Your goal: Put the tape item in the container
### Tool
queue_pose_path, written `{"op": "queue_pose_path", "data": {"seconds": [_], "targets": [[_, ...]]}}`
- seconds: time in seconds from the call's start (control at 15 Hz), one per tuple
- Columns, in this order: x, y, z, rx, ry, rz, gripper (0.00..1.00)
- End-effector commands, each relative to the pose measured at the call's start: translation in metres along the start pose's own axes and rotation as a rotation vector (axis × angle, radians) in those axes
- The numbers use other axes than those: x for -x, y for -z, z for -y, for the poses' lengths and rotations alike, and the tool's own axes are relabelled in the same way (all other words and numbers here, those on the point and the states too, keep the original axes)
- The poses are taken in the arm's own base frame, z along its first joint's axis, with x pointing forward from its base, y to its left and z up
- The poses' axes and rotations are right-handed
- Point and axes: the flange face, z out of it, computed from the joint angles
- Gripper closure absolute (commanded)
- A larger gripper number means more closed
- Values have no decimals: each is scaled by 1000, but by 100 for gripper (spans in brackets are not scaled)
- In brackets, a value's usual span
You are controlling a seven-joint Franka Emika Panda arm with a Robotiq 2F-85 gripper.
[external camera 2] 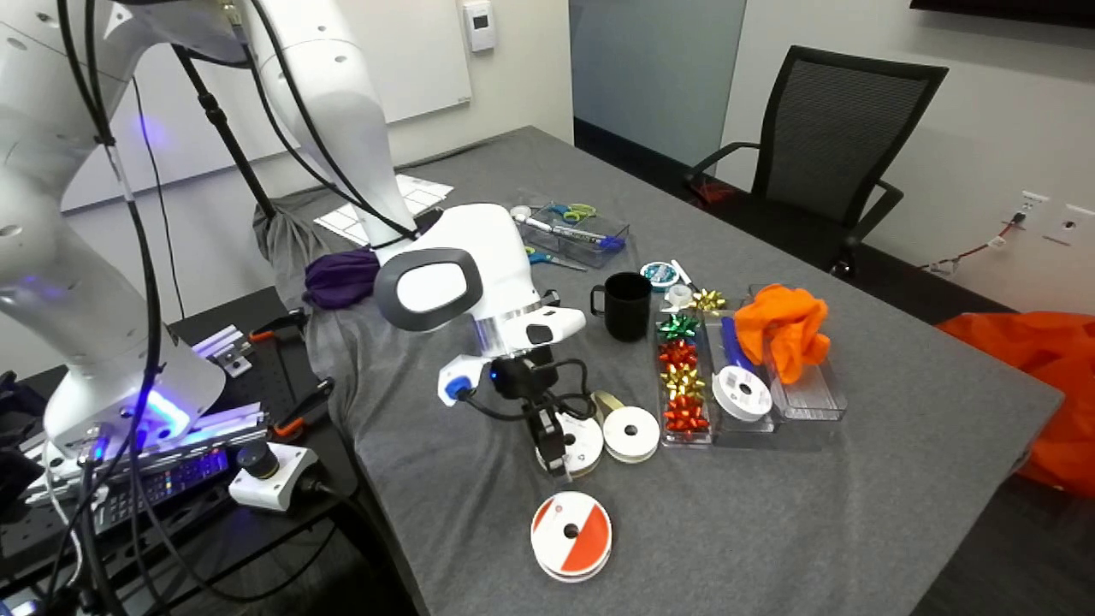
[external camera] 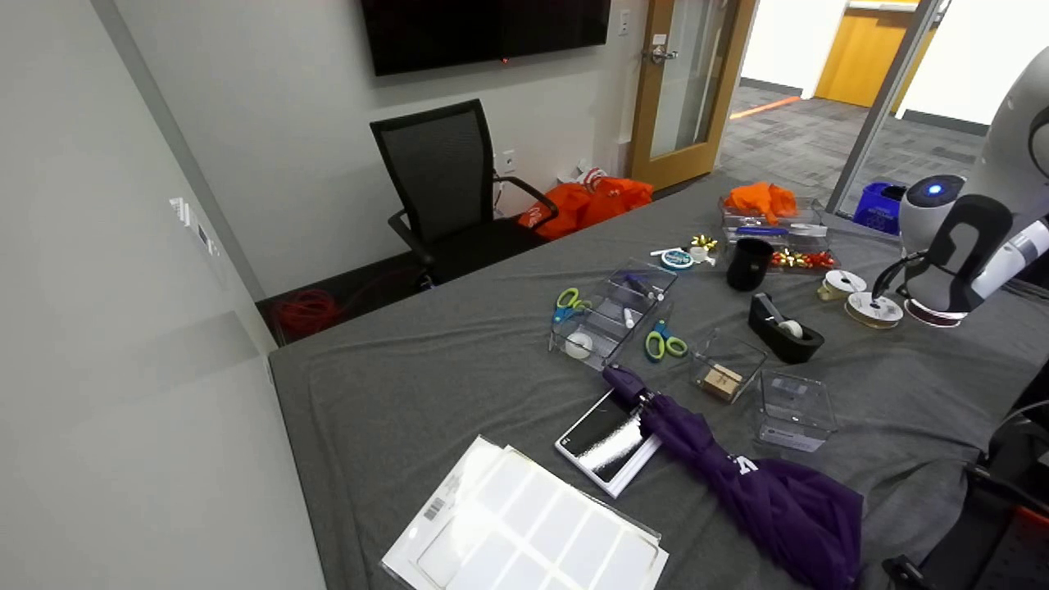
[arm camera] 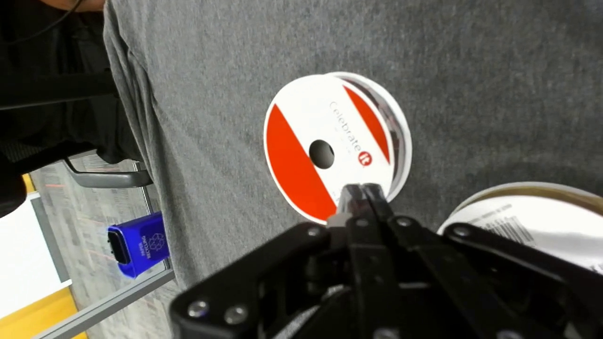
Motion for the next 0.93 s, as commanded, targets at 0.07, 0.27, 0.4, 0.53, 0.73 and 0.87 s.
{"op": "queue_pose_path", "data": {"seconds": [0.07,0.27,0.4,0.53,0.73,0.87], "targets": [[8,-5,4,-22,57,1,60],[9,-14,12,-18,72,16,38],[10,-18,17,-19,77,20,24],[11,-22,21,-17,85,27,10],[11,-30,23,-9,93,29,0],[11,-34,20,4,100,27,0]]}}
